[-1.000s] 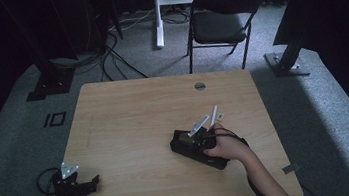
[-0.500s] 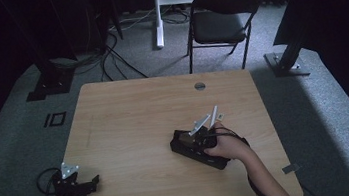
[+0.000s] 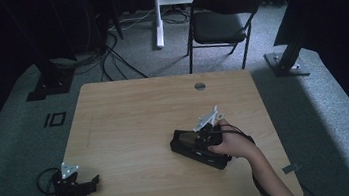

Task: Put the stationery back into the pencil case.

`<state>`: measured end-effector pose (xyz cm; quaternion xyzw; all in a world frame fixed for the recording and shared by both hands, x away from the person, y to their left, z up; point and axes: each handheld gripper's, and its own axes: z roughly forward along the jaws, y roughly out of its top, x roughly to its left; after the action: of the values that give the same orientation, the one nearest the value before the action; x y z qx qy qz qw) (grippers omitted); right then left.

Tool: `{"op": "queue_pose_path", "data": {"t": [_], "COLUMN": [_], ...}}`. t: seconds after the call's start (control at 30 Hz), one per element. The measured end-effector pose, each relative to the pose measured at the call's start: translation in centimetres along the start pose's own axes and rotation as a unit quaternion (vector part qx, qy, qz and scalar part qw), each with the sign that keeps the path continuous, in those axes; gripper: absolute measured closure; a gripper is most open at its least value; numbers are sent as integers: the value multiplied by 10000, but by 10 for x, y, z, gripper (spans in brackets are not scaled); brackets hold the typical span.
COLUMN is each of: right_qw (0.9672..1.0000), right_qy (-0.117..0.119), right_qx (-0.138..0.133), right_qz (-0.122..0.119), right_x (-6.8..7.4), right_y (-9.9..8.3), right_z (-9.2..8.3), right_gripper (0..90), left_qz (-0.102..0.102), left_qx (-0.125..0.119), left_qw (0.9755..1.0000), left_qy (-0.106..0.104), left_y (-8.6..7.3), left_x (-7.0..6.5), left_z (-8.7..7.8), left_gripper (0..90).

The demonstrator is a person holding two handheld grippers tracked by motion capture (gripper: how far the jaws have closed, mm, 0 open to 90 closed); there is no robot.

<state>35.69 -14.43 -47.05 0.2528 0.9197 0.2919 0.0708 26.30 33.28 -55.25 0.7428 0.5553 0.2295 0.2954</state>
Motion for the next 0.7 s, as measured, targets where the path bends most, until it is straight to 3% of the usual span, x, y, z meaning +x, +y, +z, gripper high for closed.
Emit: {"op": "queue_pose_path", "data": {"t": [0.27,0.47,0.7], "right_qw": [9996,9981,9935], "right_qy": [62,134,-127], "right_qx": [-261,-601,-1086], "right_qz": [4,86,307], "right_x": [-1,-4,-12], "right_y": [2,2,2], "right_z": [-15,-29,-37], "right_gripper": [763,762,759], "left_qz": [1,0,-1], "left_qx": [4,0,0], "left_qw": [10000,10000,10000], "left_qy": [1,1,0], "left_y": [0,0,0], "left_x": [0,0,0], "left_z": [0,0,0], "left_gripper": [3,3,3]}}
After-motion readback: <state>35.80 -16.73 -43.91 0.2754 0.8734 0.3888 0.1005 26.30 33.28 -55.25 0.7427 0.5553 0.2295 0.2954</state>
